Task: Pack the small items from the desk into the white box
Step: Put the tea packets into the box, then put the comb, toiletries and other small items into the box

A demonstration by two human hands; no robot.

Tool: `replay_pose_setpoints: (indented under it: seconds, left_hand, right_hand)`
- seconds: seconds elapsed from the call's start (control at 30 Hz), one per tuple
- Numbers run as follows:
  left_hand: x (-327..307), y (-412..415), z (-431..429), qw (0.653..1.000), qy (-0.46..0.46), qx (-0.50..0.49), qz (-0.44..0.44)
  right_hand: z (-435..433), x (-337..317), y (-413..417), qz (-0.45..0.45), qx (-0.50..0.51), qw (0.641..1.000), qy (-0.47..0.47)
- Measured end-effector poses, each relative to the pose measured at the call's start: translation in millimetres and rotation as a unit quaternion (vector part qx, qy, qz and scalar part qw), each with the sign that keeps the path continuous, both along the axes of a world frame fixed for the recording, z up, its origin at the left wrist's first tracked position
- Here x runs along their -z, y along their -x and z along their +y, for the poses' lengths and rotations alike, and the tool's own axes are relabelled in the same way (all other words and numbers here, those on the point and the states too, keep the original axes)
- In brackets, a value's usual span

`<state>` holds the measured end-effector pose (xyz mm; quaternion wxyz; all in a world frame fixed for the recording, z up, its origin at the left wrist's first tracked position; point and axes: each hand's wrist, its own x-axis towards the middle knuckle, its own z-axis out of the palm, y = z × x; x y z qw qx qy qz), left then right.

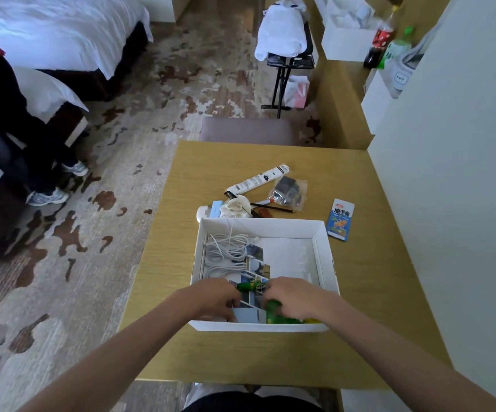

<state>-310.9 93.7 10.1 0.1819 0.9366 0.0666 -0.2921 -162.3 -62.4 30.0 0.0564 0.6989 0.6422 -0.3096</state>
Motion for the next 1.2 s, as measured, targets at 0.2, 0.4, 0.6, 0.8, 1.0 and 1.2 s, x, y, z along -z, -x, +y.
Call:
replay_pose_setpoints:
  seconds: [0.2,0.4,0.6,0.8,1.0,1.2]
  left_hand:
    - [-12,-5,7,1.0,0.01,0.003,-0.009]
    - [-28,-23,14,0.986,0.048,-0.087,-0.137]
    - [-47,-68,24,0.94,0.125,-0.21,-0.238]
    - [-49,-119,33,0.92,0.086,-0.258,-0.281]
    - [-46,-170,47,0.935,0.01,-0.277,-0.222]
    - [-28,-228,63,0.965,-0.018,-0.243,-0.097]
  right_hand:
    - [3,-1,4,-0.029,-0.057,0.998,-0.012]
    - [-3,-9,-4,-0.047,-0.096,0.994,0.021]
    - [3,-36,-45,0.051,0.053,0.994,-0.075]
    - [15,-64,-103,0.094,0.199,0.947,-0.233]
    - [28,-37,-160,0.106,0.343,0.893,-0.269]
    - [39,18,-214,0.089,0.382,0.903,-0.174]
